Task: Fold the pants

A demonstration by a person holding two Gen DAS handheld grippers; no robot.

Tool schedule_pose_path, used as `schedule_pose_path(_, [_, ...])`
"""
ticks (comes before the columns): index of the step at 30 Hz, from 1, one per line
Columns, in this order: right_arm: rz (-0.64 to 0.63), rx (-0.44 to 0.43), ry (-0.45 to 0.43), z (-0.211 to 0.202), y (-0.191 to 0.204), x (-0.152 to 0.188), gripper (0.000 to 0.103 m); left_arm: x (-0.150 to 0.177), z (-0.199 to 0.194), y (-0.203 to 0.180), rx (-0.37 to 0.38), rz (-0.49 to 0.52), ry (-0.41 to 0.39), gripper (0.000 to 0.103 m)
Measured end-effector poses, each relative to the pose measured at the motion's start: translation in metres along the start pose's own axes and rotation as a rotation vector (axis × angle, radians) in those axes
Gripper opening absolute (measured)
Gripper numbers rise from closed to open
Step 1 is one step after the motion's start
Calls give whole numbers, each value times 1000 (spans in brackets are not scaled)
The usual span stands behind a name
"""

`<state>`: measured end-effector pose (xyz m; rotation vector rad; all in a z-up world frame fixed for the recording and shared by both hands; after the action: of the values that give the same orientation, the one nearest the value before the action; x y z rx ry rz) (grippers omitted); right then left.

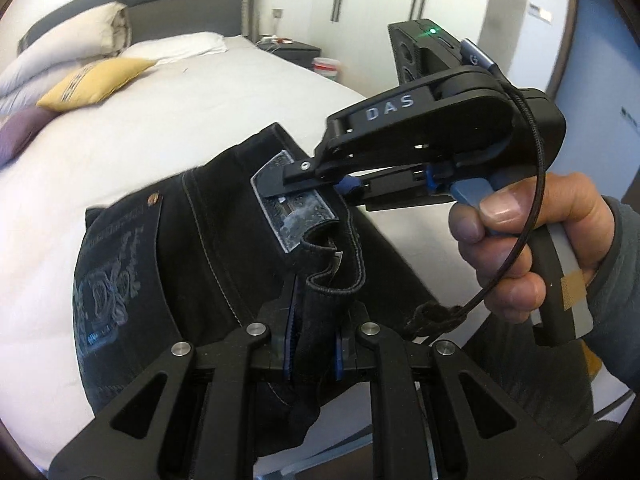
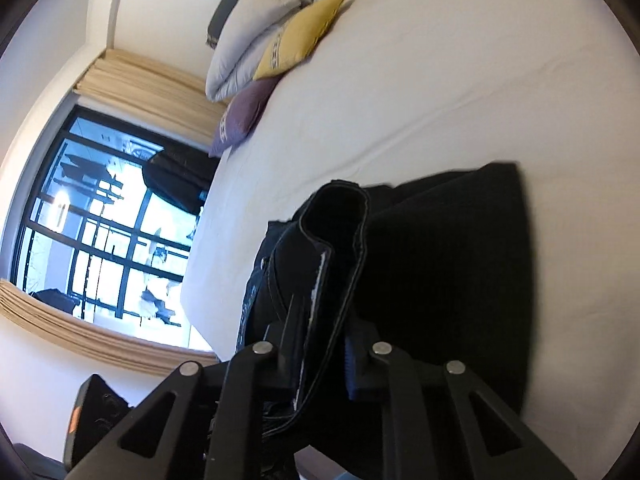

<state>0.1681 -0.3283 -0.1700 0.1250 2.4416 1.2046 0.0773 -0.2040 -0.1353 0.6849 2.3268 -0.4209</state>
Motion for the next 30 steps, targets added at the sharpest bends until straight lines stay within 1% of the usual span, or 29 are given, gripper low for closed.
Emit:
schedule_pose_path(3, [-12,-12,-38,-15,-3,-11,18,-19,5,-15,0,31,-13,12])
schedule_pose_path(5, [-12,-11,-48,-23,-9,-14,18,-26,14,-25,1,41,-6,12])
schedule_pose_path(8, [8,1,-16,-20,-29,-20,18,-24,44,-36,-7,68,44,14])
schedule_pose_path(10, [37,49,4,-14,-52,-16,18,-17,75,-45,-7,88,107,17])
schedule_pose_path(11, [75,63,16,-8,-68,-14,18,-15,88,-47,-7,102,130,23])
schedule_pose_path(12, [97,65,18,-4,-78,-12,18,-10,97,-51,-17,121,133,24])
schedule_pose_path(13, [106,60,10,-3,-84,-10,18,-10,97,-53,-17,122,116,31])
schedule_pose_path(14, [109,40,-8,-3,-87,-8,18,-11,96,-54,12,109,106,37])
schedule_pose_path(15, [102,33,-18,-5,-86,-7,18,-11,95,-54,42,97,103,47])
schedule_pose_path(17, [84,37,-23,-8,-86,-6,18,-12,94,-53,50,88,114,50])
schedule_pose_path(18, [88,36,-23,-9,-87,-6,22,-11,92,-50,60,77,124,53])
schedule_pose_path(20, [108,30,-26,-15,-89,-8,27,-10,77,-39,94,24,117,59])
schedule_pose_path(21, [104,44,-42,-21,-86,-9,29,-12,69,-20,103,-6,103,59])
schedule_pose_path(22, [98,59,-56,-26,-85,-12,30,-12,59,-13,107,-30,84,59])
schedule_pose_path(23, [97,84,-74,-32,-83,-14,36,-13,46,-2,104,-55,63,60])
schedule_pose_path(24, [104,121,-94,-43,-83,-14,40,-15,39,6,99,-71,49,61])
schedule_pose_path(25, [106,140,-111,-51,-81,-14,40,-17,26,20,92,-99,16,61])
schedule_pose_path(26, [102,134,-132,-60,-74,-12,40,-18,18,31,87,-116,-6,64])
schedule_pose_path(27, [93,103,-148,-67,-66,-10,40,-22,9,48,72,-141,-31,65])
schedule_pose_path(28, [80,64,-160,-72,-57,-7,40,-20,1,64,59,-155,-48,65])
schedule_pose_path(30, [36,-25,-165,-75,-33,3,40,-25,0,94,26,-198,-65,65])
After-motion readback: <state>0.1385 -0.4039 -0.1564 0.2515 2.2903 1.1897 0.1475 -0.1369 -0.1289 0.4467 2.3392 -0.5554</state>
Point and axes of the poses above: each gripper's, at about its wrist camera, not at the fingertips, and z roughly the way its jaws point, y to its left, x to its underside, the point moved 1 cm from there along z, roughly the way its jaws point, and after that the axes turned 1 degree about y, right-handed, at the moved point
